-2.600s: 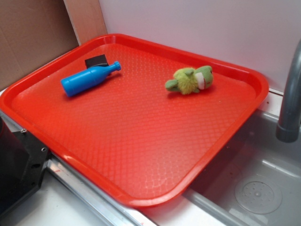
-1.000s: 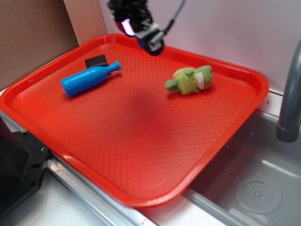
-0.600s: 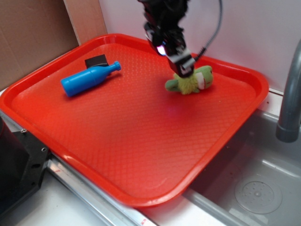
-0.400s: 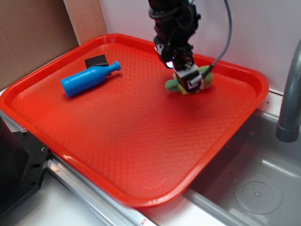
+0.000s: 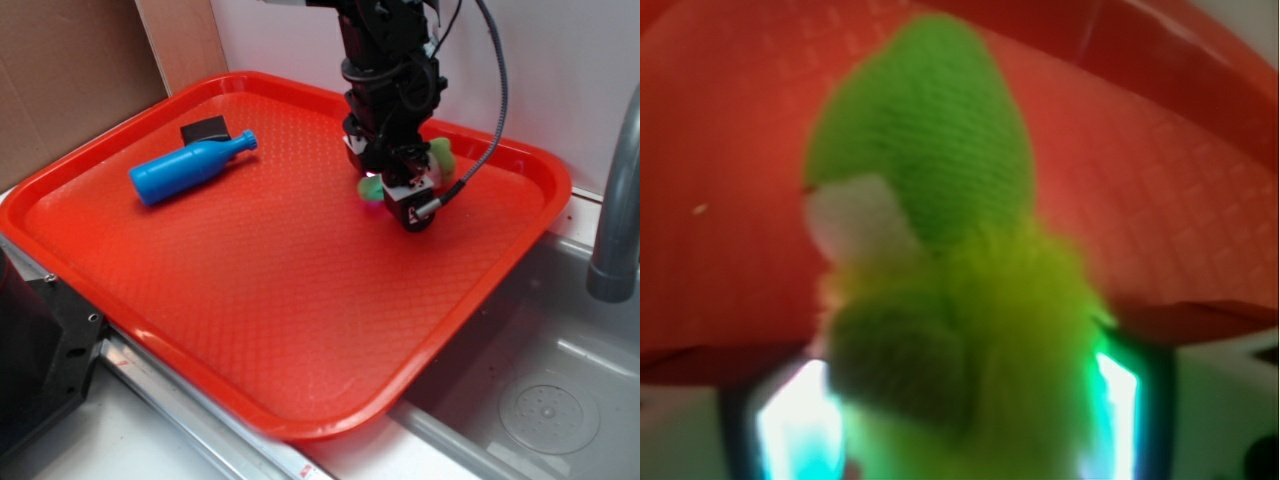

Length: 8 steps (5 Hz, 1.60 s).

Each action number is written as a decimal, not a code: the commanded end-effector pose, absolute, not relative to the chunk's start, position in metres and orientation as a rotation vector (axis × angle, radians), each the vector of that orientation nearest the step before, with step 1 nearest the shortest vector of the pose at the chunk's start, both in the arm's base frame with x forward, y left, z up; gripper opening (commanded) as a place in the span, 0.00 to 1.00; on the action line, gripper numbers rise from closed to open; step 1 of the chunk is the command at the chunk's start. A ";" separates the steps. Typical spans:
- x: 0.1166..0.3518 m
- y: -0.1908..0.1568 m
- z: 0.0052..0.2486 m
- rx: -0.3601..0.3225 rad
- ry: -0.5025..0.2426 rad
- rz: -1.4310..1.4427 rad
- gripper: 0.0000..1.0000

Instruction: Grab the green animal.

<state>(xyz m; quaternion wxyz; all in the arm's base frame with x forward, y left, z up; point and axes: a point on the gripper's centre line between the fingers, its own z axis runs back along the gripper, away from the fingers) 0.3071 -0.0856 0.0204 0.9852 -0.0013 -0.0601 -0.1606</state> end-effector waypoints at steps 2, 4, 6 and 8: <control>0.301 -0.058 0.073 0.034 -0.087 -0.107 0.00; 0.247 -0.016 0.150 0.088 -0.060 0.161 0.00; 0.196 0.007 0.173 0.042 -0.036 0.268 0.00; 0.190 0.009 0.165 0.026 -0.067 0.255 0.00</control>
